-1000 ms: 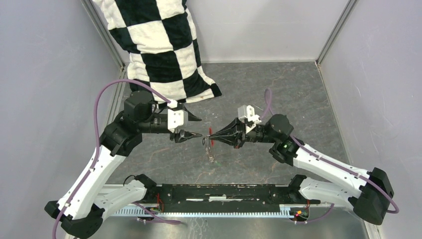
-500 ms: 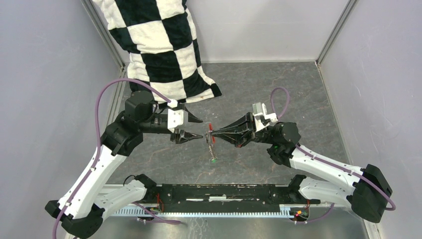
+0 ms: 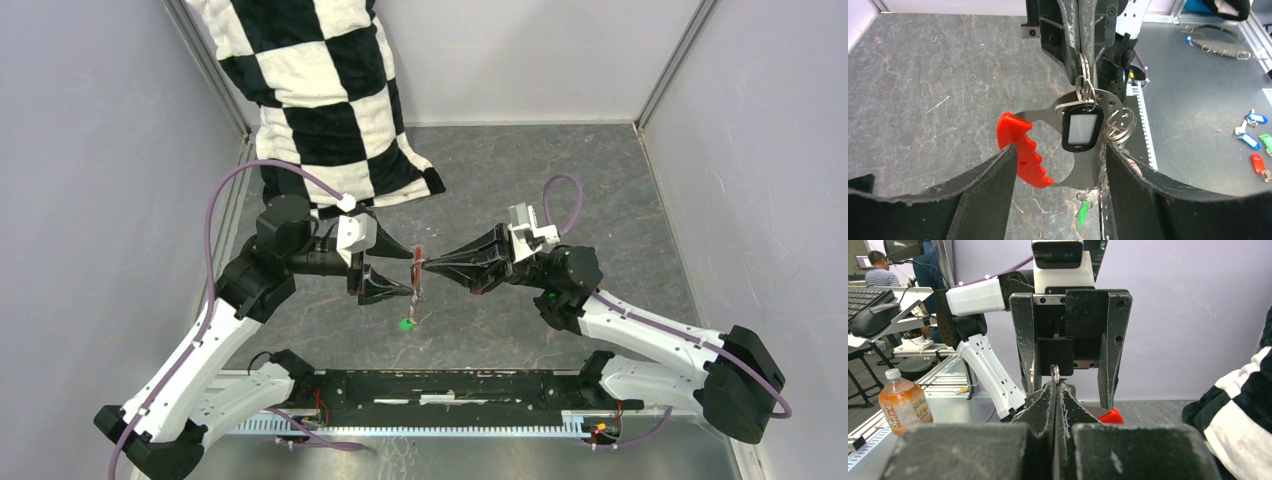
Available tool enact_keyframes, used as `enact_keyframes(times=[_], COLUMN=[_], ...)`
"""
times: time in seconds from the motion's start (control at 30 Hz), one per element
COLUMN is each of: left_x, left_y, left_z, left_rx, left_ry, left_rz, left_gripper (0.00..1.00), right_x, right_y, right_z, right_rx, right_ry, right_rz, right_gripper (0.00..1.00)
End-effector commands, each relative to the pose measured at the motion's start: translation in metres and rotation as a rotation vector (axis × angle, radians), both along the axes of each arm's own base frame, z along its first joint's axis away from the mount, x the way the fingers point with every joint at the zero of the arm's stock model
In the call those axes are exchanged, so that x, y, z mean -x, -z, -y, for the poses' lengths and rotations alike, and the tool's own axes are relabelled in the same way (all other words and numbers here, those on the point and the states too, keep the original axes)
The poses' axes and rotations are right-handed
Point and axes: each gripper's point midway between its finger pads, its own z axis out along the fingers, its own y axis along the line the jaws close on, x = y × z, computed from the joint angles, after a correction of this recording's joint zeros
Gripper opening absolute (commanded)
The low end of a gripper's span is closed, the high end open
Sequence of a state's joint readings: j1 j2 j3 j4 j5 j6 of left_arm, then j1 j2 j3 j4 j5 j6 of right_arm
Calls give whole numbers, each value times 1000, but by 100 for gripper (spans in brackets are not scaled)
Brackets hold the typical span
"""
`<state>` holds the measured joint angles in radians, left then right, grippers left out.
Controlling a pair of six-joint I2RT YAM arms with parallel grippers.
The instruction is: Put the keys on the keyring
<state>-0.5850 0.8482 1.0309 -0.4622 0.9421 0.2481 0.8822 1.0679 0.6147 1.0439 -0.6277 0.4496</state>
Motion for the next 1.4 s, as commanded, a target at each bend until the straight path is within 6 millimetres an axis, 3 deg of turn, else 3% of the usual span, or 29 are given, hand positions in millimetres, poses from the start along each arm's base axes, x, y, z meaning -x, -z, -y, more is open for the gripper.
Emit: enact_keyframes(times=[0.0, 0.2, 0.53, 0.67, 0.83, 1.1, 1.37], left_x=[6, 0, 15, 8, 6, 4, 10], left_y=[-16, -21, -23, -25, -20, -13, 1], left_z=[6, 8, 5, 7, 8, 6, 3], left_rx=[70, 94, 103, 109, 103, 81, 47], left_ry=[28, 7, 66, 44, 41, 22, 53], left_rz=[-42, -21, -17, -10, -20, -6, 4], left_gripper=[71, 63, 59, 47, 24, 3, 2], right_x=[5, 7, 2, 3, 4, 4, 7], right_y=[-28, -26, -20, -18, -20, -25, -33], right_z=[8, 4, 1, 0, 1, 3, 7], right_rx=[-114, -121, -88, -79, -85, -102, -136], right_ry=[9, 4, 40, 32, 36, 40, 27], right_rz=[36, 29, 34, 30, 33, 37, 35], right_gripper=[0, 0, 0, 0, 1, 0, 0])
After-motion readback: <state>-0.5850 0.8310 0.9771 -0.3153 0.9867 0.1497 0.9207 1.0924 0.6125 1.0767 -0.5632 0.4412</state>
